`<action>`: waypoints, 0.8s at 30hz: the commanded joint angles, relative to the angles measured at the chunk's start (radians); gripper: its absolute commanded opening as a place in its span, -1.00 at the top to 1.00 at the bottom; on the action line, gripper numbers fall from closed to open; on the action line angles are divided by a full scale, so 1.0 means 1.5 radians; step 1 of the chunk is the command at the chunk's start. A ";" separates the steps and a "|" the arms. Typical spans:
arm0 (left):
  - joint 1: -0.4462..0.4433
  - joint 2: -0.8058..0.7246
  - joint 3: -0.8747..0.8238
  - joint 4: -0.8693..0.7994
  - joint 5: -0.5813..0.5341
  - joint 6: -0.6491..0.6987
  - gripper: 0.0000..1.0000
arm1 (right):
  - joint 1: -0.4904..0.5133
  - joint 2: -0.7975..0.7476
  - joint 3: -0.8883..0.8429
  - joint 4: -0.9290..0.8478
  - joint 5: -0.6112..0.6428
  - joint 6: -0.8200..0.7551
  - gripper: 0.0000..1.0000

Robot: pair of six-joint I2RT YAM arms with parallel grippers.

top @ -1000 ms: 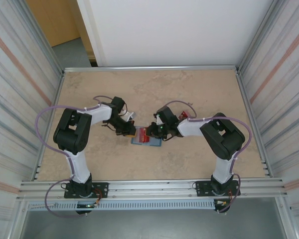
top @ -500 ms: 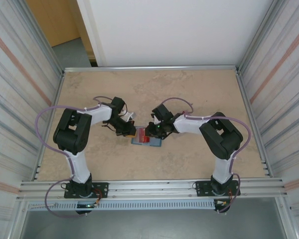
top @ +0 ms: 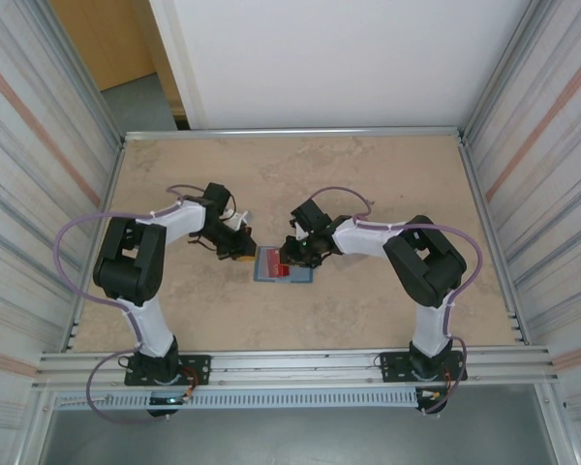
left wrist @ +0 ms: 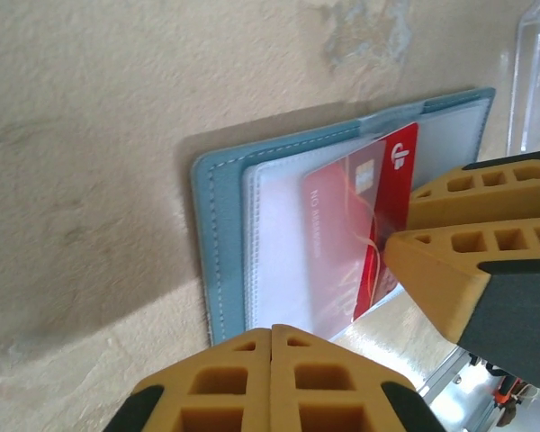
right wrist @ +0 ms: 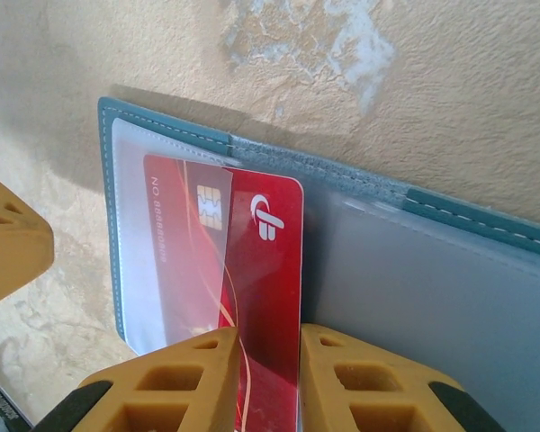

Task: Put the credit cards into the card holder
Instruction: Insert the credit card into the card slot.

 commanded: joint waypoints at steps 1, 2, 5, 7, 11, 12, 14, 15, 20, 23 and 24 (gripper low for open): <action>-0.002 0.008 -0.019 0.012 0.024 -0.024 1.00 | 0.010 0.010 0.017 -0.024 0.004 -0.008 0.55; -0.002 0.013 -0.024 0.019 0.029 -0.030 1.00 | 0.012 0.011 0.020 -0.027 0.004 -0.009 0.55; -0.010 0.025 -0.036 0.031 0.037 -0.043 1.00 | 0.015 0.012 0.027 -0.040 0.005 -0.014 0.56; -0.014 0.026 -0.047 0.042 0.051 -0.058 1.00 | 0.016 0.007 0.024 -0.037 0.008 -0.011 0.55; -0.019 0.021 -0.075 0.070 0.062 -0.077 1.00 | 0.021 0.010 0.028 -0.039 0.008 -0.012 0.55; -0.021 0.020 -0.076 0.070 0.059 -0.078 1.00 | 0.020 0.010 0.028 -0.040 0.009 -0.012 0.55; -0.022 0.014 -0.078 0.069 0.057 -0.080 1.00 | 0.022 0.007 0.023 -0.031 0.011 -0.005 0.55; -0.022 0.012 -0.081 0.073 0.059 -0.084 1.00 | 0.023 0.007 0.021 -0.026 0.009 -0.003 0.55; -0.024 0.008 -0.086 0.075 0.051 -0.087 1.00 | 0.027 0.008 0.025 -0.035 0.011 -0.007 0.54; -0.024 0.003 -0.090 0.080 0.053 -0.090 1.00 | 0.029 -0.002 0.015 -0.026 0.015 -0.004 0.54; -0.025 0.003 -0.091 0.083 0.054 -0.090 1.00 | 0.029 -0.001 0.016 -0.027 0.015 -0.004 0.54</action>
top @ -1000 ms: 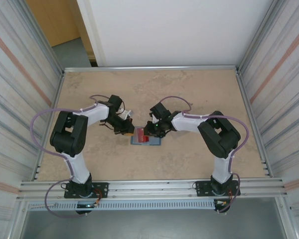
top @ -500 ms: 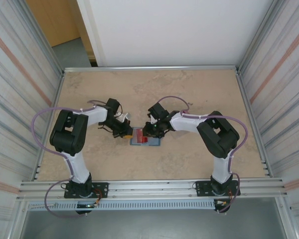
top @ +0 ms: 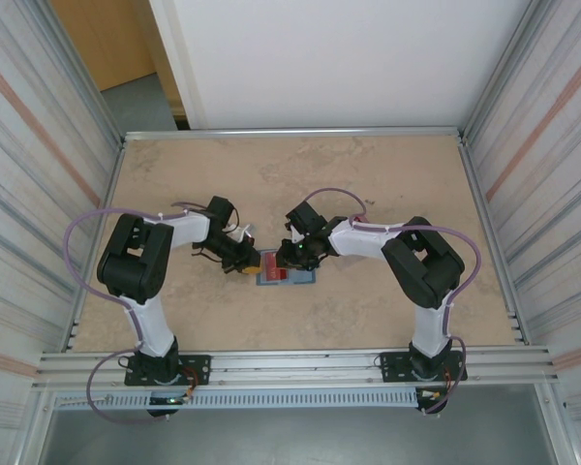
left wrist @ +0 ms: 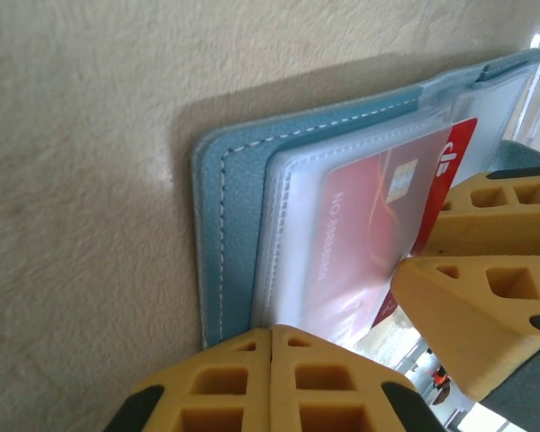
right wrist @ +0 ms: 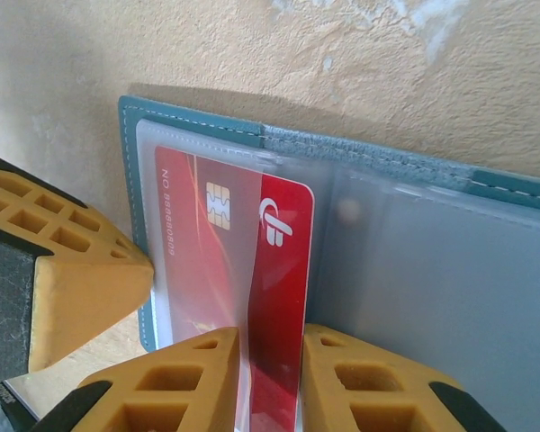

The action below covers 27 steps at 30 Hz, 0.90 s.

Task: Put the credit cards into the card holder
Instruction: Insert the credit card into the card slot.

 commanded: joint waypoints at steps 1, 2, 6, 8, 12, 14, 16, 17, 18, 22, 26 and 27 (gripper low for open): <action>-0.008 -0.013 -0.015 0.001 -0.013 -0.008 1.00 | 0.007 -0.002 0.006 -0.009 0.013 -0.004 0.53; -0.008 -0.010 -0.013 0.000 -0.015 -0.006 1.00 | 0.008 -0.001 0.009 -0.012 0.012 -0.005 0.53; -0.008 -0.007 -0.007 -0.006 -0.015 -0.004 1.00 | 0.014 -0.003 0.012 -0.005 0.012 -0.001 0.49; -0.010 -0.008 -0.006 -0.004 -0.014 -0.005 1.00 | 0.015 0.003 0.022 -0.013 0.012 -0.005 0.48; -0.009 -0.019 -0.004 -0.010 -0.017 0.001 1.00 | 0.017 -0.001 0.022 -0.012 0.013 -0.003 0.48; -0.009 -0.027 -0.006 -0.009 -0.020 0.001 1.00 | 0.017 -0.001 0.024 -0.019 0.014 -0.009 0.48; -0.006 -0.038 -0.002 -0.014 -0.024 0.002 1.00 | 0.014 -0.006 0.025 -0.033 0.019 -0.014 0.48; -0.004 -0.043 -0.001 -0.015 -0.025 0.002 1.00 | 0.011 -0.010 0.022 -0.036 0.020 -0.013 0.47; 0.000 -0.049 -0.002 -0.016 -0.027 0.003 1.00 | 0.009 -0.016 0.016 -0.035 0.022 -0.014 0.47; 0.012 -0.058 -0.021 -0.003 -0.035 0.001 1.00 | 0.002 -0.024 0.005 -0.039 0.024 -0.019 0.42; 0.015 -0.046 -0.019 -0.002 -0.039 0.001 1.00 | 0.009 -0.021 0.004 -0.029 0.020 -0.011 0.41; 0.014 -0.038 -0.020 0.001 -0.036 -0.001 1.00 | 0.010 -0.015 0.009 -0.029 0.019 -0.012 0.41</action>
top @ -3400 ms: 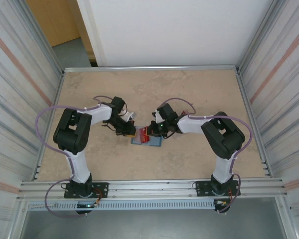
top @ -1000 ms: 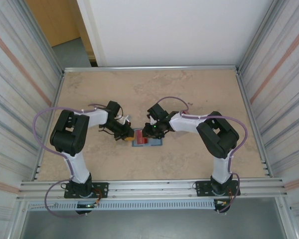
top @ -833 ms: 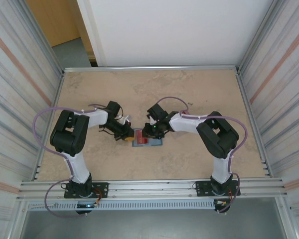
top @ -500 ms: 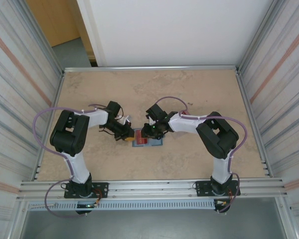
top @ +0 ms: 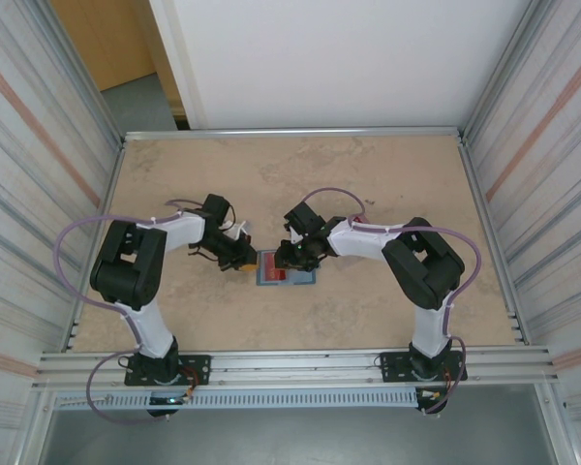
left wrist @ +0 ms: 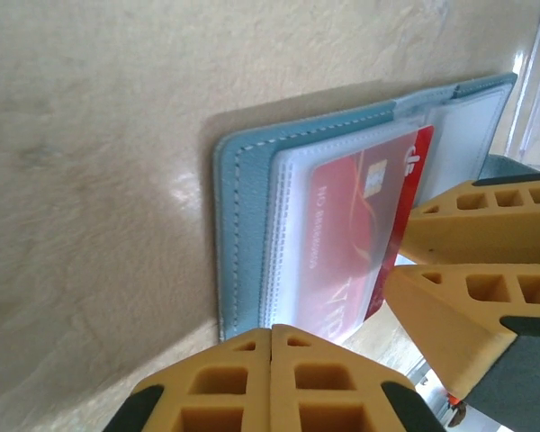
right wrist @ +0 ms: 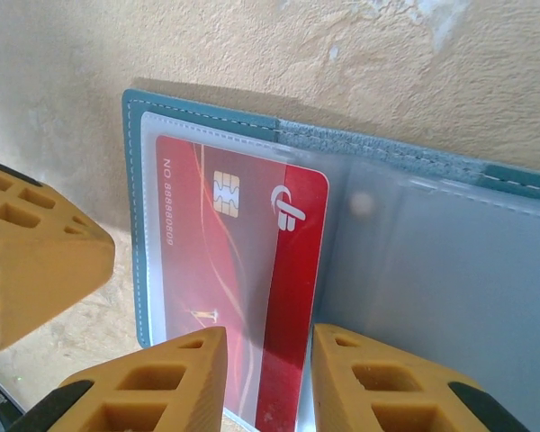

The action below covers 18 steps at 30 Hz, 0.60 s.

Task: Put the credit cards into the card holder
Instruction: Insert the credit card into the card slot.

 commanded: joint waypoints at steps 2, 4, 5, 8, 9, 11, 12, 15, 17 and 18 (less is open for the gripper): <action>0.001 0.016 -0.008 0.001 -0.002 -0.002 1.00 | 0.007 0.000 0.014 -0.020 0.004 -0.012 0.41; 0.000 0.027 -0.004 -0.004 -0.003 -0.004 1.00 | 0.009 0.005 0.018 -0.020 0.003 -0.009 0.41; -0.001 0.028 -0.004 -0.004 -0.001 -0.006 1.00 | 0.009 0.005 0.018 -0.016 0.003 -0.007 0.41; -0.008 0.032 -0.010 0.006 0.004 -0.008 1.00 | 0.012 0.012 0.032 -0.020 0.001 -0.011 0.41; -0.011 0.032 -0.009 0.006 0.004 -0.007 1.00 | 0.013 0.015 0.038 -0.029 0.002 -0.015 0.41; -0.015 0.035 -0.004 0.003 0.005 -0.007 1.00 | 0.016 0.016 0.044 -0.034 0.005 -0.014 0.41; -0.016 0.036 -0.003 0.001 0.006 -0.007 1.00 | 0.017 0.017 0.045 -0.031 0.004 -0.012 0.41; -0.016 0.043 -0.004 0.004 0.006 -0.009 1.00 | 0.022 0.027 0.057 -0.036 0.002 -0.015 0.41; -0.017 0.043 -0.002 0.003 0.005 -0.008 1.00 | 0.024 0.036 0.066 -0.045 0.001 -0.018 0.41; -0.016 0.042 0.000 0.001 0.003 -0.007 1.00 | 0.024 0.037 0.065 -0.046 0.001 -0.017 0.41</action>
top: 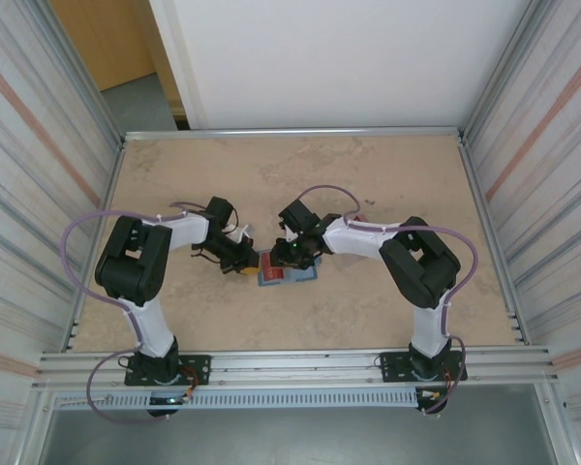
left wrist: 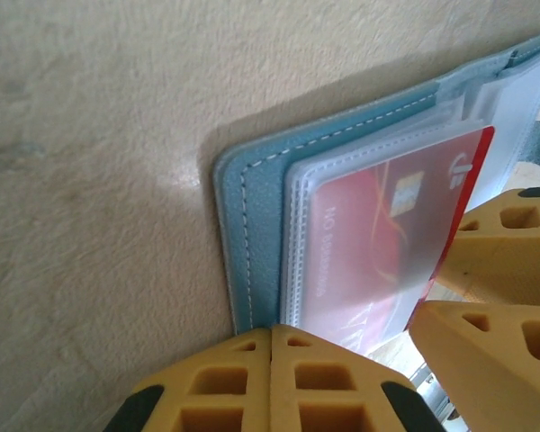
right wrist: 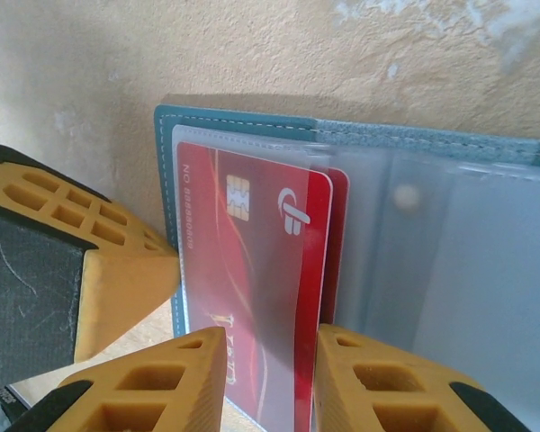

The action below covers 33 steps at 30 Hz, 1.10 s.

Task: Put the credit cards into the card holder
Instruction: Insert the credit card into the card slot.

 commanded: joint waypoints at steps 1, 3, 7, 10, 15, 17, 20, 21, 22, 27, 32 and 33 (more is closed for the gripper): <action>-0.004 0.014 0.000 -0.004 0.001 -0.004 1.00 | 0.011 0.017 0.020 -0.016 -0.001 -0.015 0.41; -0.004 0.010 -0.004 0.000 0.002 -0.004 1.00 | 0.012 0.017 0.018 -0.013 0.001 -0.014 0.41; -0.003 0.008 0.001 -0.006 -0.003 0.000 1.00 | 0.011 0.010 0.015 -0.024 0.005 -0.020 0.41; -0.001 -0.003 0.001 -0.006 -0.007 0.006 1.00 | 0.005 -0.013 0.001 -0.027 0.015 -0.023 0.41; 0.002 -0.031 0.016 -0.030 -0.045 0.046 1.00 | -0.012 -0.072 -0.021 -0.069 0.048 -0.043 0.40; 0.002 -0.052 0.017 -0.035 -0.062 0.065 1.00 | -0.019 -0.104 -0.035 -0.079 0.058 -0.050 0.40; 0.003 -0.087 0.018 -0.036 -0.084 0.092 1.00 | -0.032 -0.143 -0.031 -0.131 0.085 -0.079 0.38; 0.002 -0.099 0.021 -0.037 -0.091 0.101 1.00 | -0.037 -0.155 -0.027 -0.153 0.098 -0.090 0.38; 0.002 -0.112 0.024 -0.039 -0.099 0.111 1.00 | -0.041 -0.172 -0.025 -0.177 0.114 -0.105 0.37; -0.007 -0.131 0.033 -0.034 -0.115 0.132 0.97 | -0.083 -0.239 -0.030 -0.239 0.159 -0.156 0.31; -0.031 -0.110 0.049 -0.040 -0.102 0.129 0.95 | -0.098 -0.258 -0.039 -0.239 0.133 -0.172 0.28; -0.039 -0.109 0.053 -0.041 -0.102 0.134 0.95 | -0.096 -0.259 -0.041 -0.237 0.134 -0.173 0.28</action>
